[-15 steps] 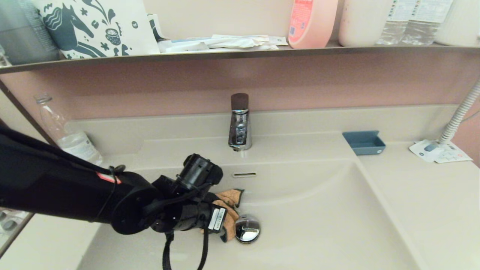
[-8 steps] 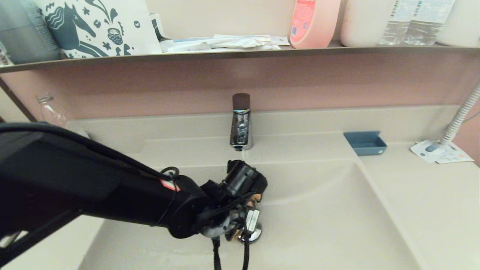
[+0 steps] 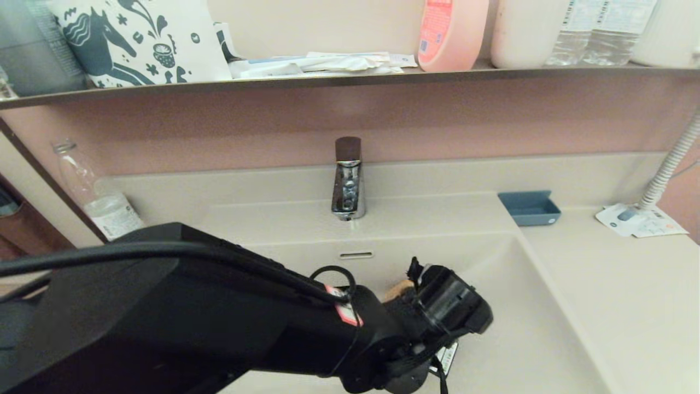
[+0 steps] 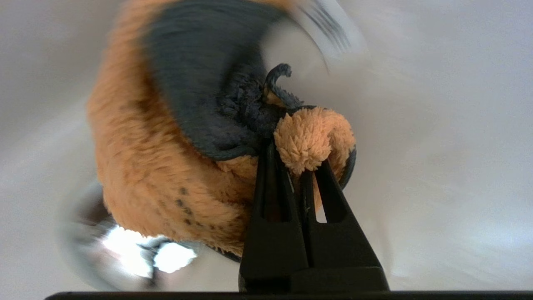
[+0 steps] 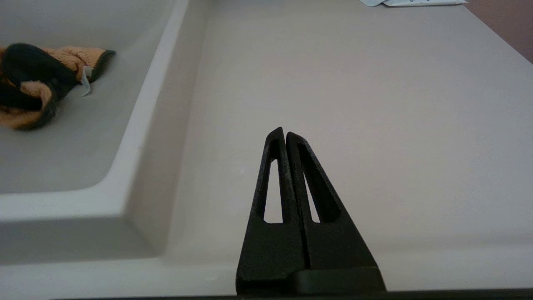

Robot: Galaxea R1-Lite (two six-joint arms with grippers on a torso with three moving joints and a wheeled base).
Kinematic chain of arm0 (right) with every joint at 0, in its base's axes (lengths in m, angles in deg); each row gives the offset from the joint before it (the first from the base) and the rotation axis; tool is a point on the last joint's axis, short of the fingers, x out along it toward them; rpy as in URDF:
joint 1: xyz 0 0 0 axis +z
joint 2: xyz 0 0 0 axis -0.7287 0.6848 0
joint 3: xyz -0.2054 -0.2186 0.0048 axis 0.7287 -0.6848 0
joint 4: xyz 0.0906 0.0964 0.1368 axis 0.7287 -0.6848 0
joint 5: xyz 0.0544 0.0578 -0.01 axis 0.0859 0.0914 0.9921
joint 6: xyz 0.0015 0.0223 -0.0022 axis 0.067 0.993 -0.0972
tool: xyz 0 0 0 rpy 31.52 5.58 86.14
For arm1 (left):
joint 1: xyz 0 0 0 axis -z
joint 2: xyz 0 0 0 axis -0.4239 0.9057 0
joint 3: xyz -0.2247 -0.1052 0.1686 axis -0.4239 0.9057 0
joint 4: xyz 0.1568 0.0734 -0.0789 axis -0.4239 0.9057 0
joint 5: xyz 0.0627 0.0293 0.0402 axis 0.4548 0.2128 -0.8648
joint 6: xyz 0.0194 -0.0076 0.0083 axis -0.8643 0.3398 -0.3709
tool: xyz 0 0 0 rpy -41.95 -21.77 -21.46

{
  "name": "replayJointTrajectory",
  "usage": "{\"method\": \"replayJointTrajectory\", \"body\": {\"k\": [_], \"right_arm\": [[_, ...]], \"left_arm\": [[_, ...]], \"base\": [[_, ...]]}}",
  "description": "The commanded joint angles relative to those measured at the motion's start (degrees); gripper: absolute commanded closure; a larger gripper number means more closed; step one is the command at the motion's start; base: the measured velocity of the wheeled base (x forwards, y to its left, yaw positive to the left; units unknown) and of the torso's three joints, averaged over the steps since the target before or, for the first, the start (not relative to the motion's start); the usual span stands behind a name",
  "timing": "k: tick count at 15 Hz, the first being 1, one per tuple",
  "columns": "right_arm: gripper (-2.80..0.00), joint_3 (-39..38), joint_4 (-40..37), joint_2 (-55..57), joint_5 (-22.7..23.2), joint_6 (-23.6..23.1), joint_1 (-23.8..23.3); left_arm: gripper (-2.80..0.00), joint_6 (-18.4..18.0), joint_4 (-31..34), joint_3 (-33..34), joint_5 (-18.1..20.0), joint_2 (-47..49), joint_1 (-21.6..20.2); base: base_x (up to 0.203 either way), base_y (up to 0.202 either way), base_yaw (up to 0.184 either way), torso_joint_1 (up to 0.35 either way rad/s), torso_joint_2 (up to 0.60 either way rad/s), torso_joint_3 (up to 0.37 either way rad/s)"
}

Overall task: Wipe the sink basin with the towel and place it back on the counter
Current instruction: Wipe the sink

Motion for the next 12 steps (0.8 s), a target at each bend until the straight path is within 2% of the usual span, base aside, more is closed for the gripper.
{"method": "replayJointTrajectory", "body": {"k": [1,3,6,12], "right_arm": [[0.0,0.0,0.02,0.05,0.01,-0.02,-0.04],[0.0,0.0,0.02,0.05,0.01,-0.02,-0.04],[0.0,0.0,0.02,0.05,0.01,-0.02,-0.04],[0.0,0.0,0.02,0.05,0.08,-0.02,-0.04]], "left_arm": [[0.0,2.28,4.2,-2.64,-0.34,0.66,1.92],[0.0,7.61,12.78,-4.31,-0.27,-0.36,4.43],[0.0,12.27,18.72,-2.7,0.17,-3.3,5.74],[0.0,12.96,20.13,11.1,0.26,-16.74,3.84]], "base": [[0.0,0.0,0.0,0.0,0.0,0.0],[0.0,0.0,0.0,0.0,0.0,0.0],[0.0,0.0,0.0,0.0,0.0,0.0],[0.0,0.0,0.0,0.0,0.0,0.0]]}}
